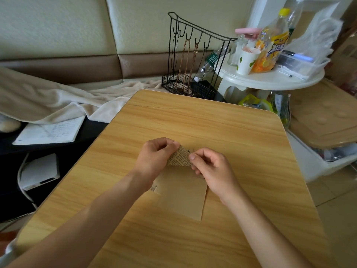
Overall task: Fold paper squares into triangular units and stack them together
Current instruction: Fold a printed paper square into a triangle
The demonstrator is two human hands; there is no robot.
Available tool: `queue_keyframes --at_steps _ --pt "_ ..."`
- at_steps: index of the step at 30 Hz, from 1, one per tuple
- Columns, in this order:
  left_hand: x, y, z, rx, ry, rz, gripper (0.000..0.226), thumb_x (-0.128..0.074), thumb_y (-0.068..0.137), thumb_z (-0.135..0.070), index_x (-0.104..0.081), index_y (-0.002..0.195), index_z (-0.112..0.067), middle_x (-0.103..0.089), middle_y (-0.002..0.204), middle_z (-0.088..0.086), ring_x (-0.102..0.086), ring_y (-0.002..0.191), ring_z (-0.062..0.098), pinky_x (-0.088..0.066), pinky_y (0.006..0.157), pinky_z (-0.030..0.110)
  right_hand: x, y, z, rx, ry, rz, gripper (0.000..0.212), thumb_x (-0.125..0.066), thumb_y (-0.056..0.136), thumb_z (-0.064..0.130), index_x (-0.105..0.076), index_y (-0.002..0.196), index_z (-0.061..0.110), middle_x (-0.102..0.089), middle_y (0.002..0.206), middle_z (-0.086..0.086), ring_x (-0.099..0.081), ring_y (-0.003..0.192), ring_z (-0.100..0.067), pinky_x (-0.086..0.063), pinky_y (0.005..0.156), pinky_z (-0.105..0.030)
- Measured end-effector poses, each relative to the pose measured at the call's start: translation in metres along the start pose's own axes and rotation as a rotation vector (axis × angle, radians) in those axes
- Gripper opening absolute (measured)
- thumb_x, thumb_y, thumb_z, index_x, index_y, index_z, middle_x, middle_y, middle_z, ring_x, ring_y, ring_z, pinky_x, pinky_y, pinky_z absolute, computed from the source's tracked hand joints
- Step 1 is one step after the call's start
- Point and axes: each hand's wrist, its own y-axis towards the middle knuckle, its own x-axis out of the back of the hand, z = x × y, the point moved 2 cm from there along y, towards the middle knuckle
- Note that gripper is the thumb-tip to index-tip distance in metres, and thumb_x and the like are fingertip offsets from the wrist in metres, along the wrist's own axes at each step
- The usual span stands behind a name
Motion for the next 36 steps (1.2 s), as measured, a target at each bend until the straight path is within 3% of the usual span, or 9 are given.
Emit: queue_keyframes --at_steps 2,6,10,12,16,23,28,33,36 --pt "0.002 0.002 0.0 0.028 -0.026 -0.013 0.024 -0.069 0.095 -0.026 -0.073 0.072 -0.02 -0.068 0.074 -0.003 -0.06 0.07 0.01 -0.046 0.069 0.025 0.001 -0.001 0.0 -0.003 0.009 0.003 0.017 -0.066 0.093 0.042 -0.072 0.085 0.028 -0.068 0.071 0.007 -0.061 0.068 -0.006 -0.054 0.07 -0.034" --pt "0.001 0.0 0.001 0.001 0.026 -0.003 0.024 -0.067 0.098 -0.029 -0.074 0.081 -0.012 -0.068 0.074 0.0 -0.058 0.069 0.009 -0.045 0.067 0.024 0.001 -0.001 -0.001 -0.009 -0.03 -0.017 0.017 -0.066 0.1 0.027 -0.07 0.084 0.028 -0.068 0.071 0.008 -0.063 0.071 -0.009 -0.056 0.078 -0.047" --pt "0.002 0.001 0.001 -0.019 0.084 0.091 0.028 -0.073 0.093 -0.04 -0.078 0.09 -0.012 -0.069 0.081 0.011 -0.061 0.076 0.011 -0.053 0.071 0.027 0.002 -0.002 -0.002 -0.003 -0.056 -0.046 0.018 -0.066 0.1 0.027 -0.068 0.083 0.025 -0.066 0.07 0.008 -0.063 0.071 -0.012 -0.055 0.08 -0.052" --pt "0.001 0.001 0.002 -0.014 0.059 0.143 0.029 -0.079 0.088 -0.036 -0.078 0.089 -0.007 -0.066 0.076 0.007 -0.063 0.073 0.01 -0.06 0.069 0.025 0.001 -0.003 -0.002 0.007 -0.069 -0.045 0.018 -0.066 0.1 0.028 -0.068 0.082 0.024 -0.066 0.07 0.007 -0.063 0.071 -0.012 -0.055 0.079 -0.053" --pt "0.001 0.001 0.004 -0.006 0.003 0.142 0.027 -0.077 0.091 -0.027 -0.077 0.09 0.0 -0.07 0.08 0.01 -0.066 0.075 0.012 -0.059 0.066 0.023 -0.001 -0.002 -0.001 0.011 -0.067 -0.043 0.018 -0.067 0.1 0.027 -0.068 0.082 0.025 -0.066 0.071 0.006 -0.062 0.071 -0.012 -0.055 0.079 -0.052" --pt "-0.004 0.001 0.001 0.056 -0.043 0.064 0.026 -0.067 0.098 -0.023 -0.078 0.078 -0.009 -0.069 0.072 0.003 -0.065 0.066 0.008 -0.055 0.055 0.02 -0.001 -0.003 0.002 0.009 -0.076 -0.04 0.017 -0.066 0.101 0.027 -0.069 0.084 0.029 -0.068 0.073 0.005 -0.063 0.071 -0.011 -0.055 0.078 -0.05" --pt "0.0 0.003 0.002 0.028 -0.028 0.027 0.026 -0.066 0.099 -0.025 -0.079 0.085 -0.007 -0.07 0.078 0.004 -0.066 0.073 0.011 -0.055 0.059 0.022 0.001 -0.004 0.005 0.009 -0.071 -0.012 0.015 -0.066 0.1 0.029 -0.071 0.086 0.03 -0.07 0.074 0.004 -0.065 0.072 -0.018 -0.055 0.079 -0.052" --pt "0.007 0.006 0.003 0.04 -0.047 0.001 0.026 -0.067 0.098 -0.027 -0.079 0.086 -0.007 -0.072 0.082 0.005 -0.067 0.077 0.014 -0.055 0.06 0.022 0.002 -0.004 0.003 -0.001 -0.093 -0.014 0.015 -0.066 0.1 0.027 -0.071 0.086 0.029 -0.07 0.075 0.004 -0.064 0.071 -0.014 -0.056 0.08 -0.052" --pt "0.007 0.007 0.006 0.024 -0.012 0.049 0.027 -0.071 0.095 -0.029 -0.077 0.092 -0.002 -0.072 0.085 0.012 -0.068 0.081 0.02 -0.06 0.069 0.029 0.001 -0.004 0.003 -0.002 -0.087 -0.031 0.016 -0.066 0.1 0.026 -0.07 0.085 0.028 -0.069 0.072 0.005 -0.062 0.069 -0.012 -0.056 0.078 -0.05"
